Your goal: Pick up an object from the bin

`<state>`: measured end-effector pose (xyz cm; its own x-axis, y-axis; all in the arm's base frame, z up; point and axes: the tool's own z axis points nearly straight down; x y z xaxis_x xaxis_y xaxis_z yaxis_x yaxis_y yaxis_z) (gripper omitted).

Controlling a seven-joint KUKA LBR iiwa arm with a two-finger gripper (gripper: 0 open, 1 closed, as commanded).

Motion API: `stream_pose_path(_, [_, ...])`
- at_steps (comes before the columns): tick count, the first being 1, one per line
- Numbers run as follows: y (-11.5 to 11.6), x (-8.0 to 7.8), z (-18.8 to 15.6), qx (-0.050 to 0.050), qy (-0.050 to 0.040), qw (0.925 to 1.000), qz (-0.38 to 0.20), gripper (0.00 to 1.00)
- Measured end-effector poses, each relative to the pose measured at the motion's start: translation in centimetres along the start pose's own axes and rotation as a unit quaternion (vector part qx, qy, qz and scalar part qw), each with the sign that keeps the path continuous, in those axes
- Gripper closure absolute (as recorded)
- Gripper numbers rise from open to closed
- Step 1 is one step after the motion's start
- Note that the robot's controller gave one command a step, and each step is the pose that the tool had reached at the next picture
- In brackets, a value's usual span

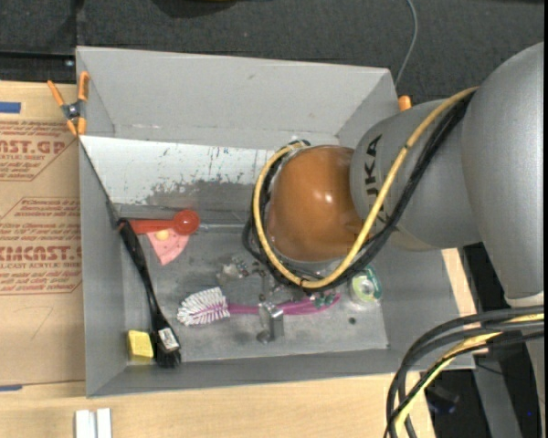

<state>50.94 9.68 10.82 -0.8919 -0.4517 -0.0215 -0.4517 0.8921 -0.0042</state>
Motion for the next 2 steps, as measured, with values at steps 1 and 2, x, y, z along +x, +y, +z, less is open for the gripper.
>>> stream_pose_path(1, [-0.25, -0.76, 3.63, -0.005, 0.0060, 0.9251, -0.380, 1.00])
stream_pose_path(2, [-0.25, -0.76, 3.63, -0.005, 0.0059, 0.9251, -0.380, 1.00])
